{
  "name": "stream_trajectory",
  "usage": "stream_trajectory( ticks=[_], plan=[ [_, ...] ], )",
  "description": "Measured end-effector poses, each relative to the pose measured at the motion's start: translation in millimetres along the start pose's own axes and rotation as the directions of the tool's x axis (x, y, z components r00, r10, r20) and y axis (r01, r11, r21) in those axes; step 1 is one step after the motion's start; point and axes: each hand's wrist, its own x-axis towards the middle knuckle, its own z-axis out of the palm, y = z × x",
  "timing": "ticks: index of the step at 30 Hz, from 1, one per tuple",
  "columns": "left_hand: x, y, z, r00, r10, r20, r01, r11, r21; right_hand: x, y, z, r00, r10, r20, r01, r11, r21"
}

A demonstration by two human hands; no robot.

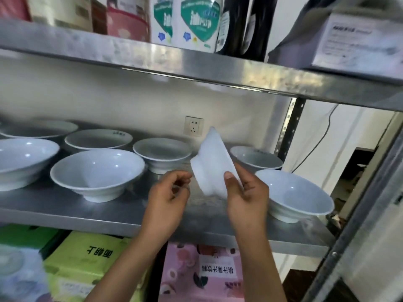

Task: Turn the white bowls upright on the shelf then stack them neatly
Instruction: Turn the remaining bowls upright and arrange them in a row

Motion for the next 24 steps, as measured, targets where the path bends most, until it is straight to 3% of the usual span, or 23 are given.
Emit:
stream_trajectory(
  ticks=[2,6,11,15,24],
  plan=[
    [7,-3,-8,0.999,0.025,-0.043,-0.023,0.999,0.041,4,8,-1,0.992,-0.088,0.090,0.105,0.971,-0.216],
    [12,-5,-22,0.986,0.129,-0.109,-0.111,0.982,0.152,10,32,-3,0.914,-0.302,0.273,0.403,0.757,-0.514],
    [7,-9,-26,0.974,0.221,-0.047,-0.186,0.904,0.385,19,60,-6,0.800,-0.346,0.490,0.594,0.570,-0.568],
    [7,-12,-24,0.969,0.229,0.092,-0.245,0.848,0.470,24,75,-5,0.757,-0.356,0.548,0.650,0.498,-0.574],
    [9,-22,-12,0.961,0.173,0.215,-0.252,0.869,0.425,17,91,-4,0.769,-0.352,0.533,0.634,0.520,-0.572]
  ],
)
